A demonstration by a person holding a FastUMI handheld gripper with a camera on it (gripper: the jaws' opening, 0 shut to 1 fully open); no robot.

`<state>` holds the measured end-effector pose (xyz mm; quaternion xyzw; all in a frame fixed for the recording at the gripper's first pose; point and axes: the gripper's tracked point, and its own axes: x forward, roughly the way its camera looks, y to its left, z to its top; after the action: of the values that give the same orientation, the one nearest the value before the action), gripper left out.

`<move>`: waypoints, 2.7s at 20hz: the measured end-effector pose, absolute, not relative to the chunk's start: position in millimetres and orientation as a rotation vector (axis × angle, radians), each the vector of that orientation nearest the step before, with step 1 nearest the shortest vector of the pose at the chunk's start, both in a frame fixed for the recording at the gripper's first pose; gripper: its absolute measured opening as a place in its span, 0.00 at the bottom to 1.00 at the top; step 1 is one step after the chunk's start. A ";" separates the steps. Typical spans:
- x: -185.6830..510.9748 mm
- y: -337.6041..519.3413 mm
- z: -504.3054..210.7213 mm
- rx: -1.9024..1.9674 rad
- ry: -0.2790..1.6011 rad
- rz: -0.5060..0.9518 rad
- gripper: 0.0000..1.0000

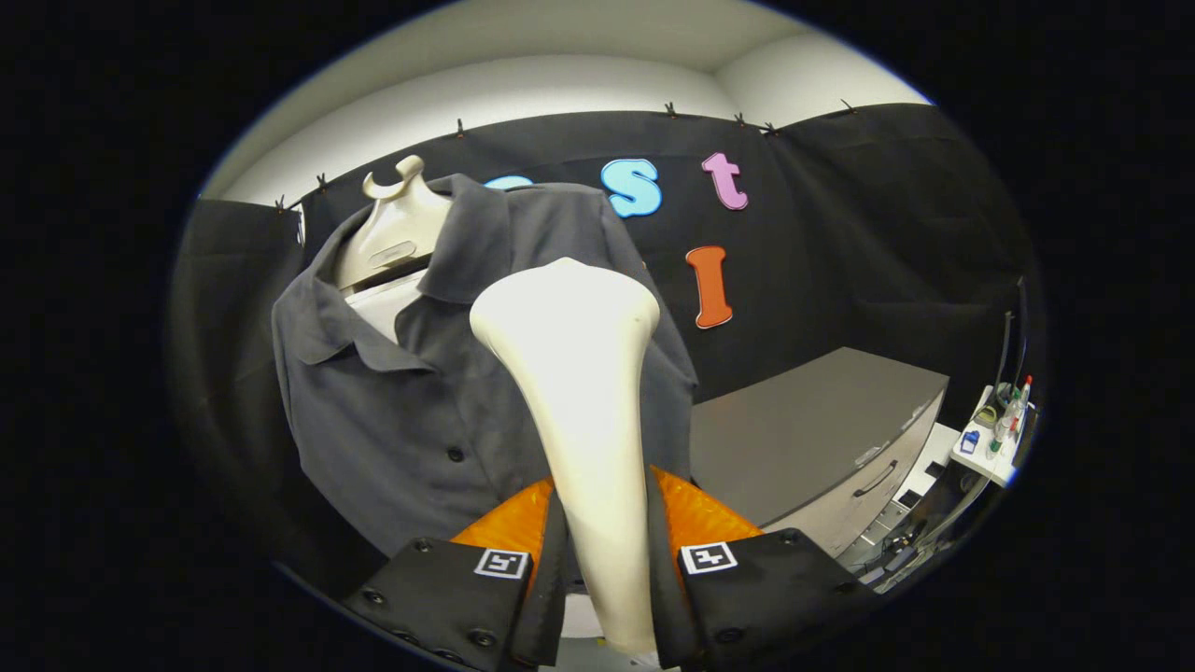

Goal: Iron the clothes twice with a garment steamer, once on the left side and once on the right side.

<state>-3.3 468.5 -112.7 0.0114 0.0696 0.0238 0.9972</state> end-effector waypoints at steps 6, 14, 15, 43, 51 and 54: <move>23.4 492.7 -148.1 -0.010 0.221 0.080 0.46; 44.8 479.4 -191.4 -0.013 0.321 0.058 0.46; 45.2 478.0 -197.2 -0.013 0.333 0.054 0.46; 46.8 438.0 -299.9 -0.010 0.543 0.013 0.46; 41.6 432.8 -330.0 -0.008 0.605 0.001 0.46; 37.7 429.6 -340.0 -0.006 0.627 -0.004 0.46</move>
<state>37.7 429.6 -340.0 -0.0032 0.3083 -0.0021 0.9513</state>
